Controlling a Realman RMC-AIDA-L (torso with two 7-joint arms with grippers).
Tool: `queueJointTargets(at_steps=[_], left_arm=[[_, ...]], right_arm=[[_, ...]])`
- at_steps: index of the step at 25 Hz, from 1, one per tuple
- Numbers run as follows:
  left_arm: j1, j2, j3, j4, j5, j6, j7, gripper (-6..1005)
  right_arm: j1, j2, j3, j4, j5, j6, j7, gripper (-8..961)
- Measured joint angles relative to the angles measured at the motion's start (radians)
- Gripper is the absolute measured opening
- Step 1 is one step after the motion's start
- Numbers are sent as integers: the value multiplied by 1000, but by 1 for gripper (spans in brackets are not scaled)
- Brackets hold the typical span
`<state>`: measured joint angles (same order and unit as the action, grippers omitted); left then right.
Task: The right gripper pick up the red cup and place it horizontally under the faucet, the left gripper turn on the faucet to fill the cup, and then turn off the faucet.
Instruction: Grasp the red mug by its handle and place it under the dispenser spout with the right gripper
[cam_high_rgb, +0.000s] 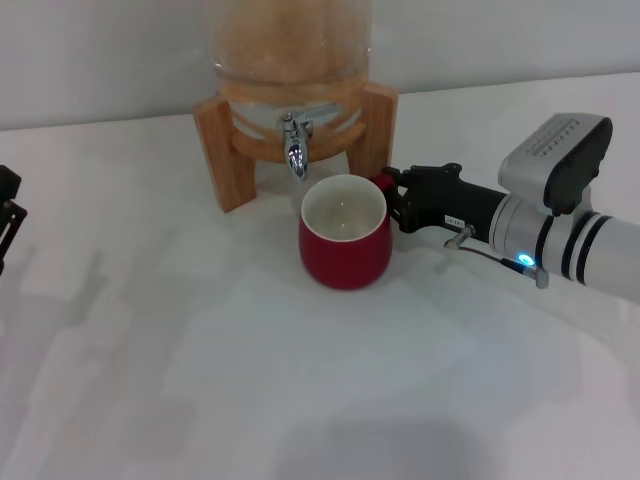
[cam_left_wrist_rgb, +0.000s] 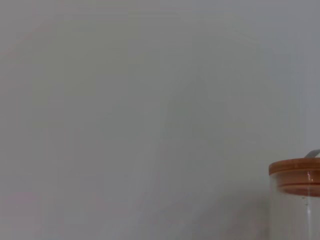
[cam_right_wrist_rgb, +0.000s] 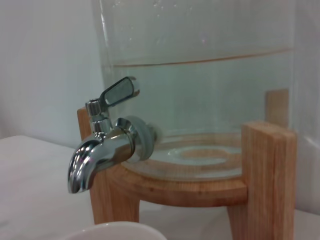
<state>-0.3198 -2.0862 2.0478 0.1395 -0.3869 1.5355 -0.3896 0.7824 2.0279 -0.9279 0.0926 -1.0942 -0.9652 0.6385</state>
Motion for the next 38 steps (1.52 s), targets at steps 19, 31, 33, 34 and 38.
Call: queueJointTargets(at_steps=[19,31,33,34,38], left_arm=[[2,0,0,0,0,0,0,875],[4,0,2,0,1,2,0,875],[5,0,2,0,1,2,0,875],[5,0,4,0,1,2,0,875],[5,0,14,0,1,2,0,875]], right_arm=[[28,0,13,39,-26,-19,1,194],[40,0,21,35,-24,8,-1,195],[40,0,29,35,-24,11,-1,195],[40,0,35,34,-24,12,-2,195],[40,0,45,34,-25,19,-5,195]])
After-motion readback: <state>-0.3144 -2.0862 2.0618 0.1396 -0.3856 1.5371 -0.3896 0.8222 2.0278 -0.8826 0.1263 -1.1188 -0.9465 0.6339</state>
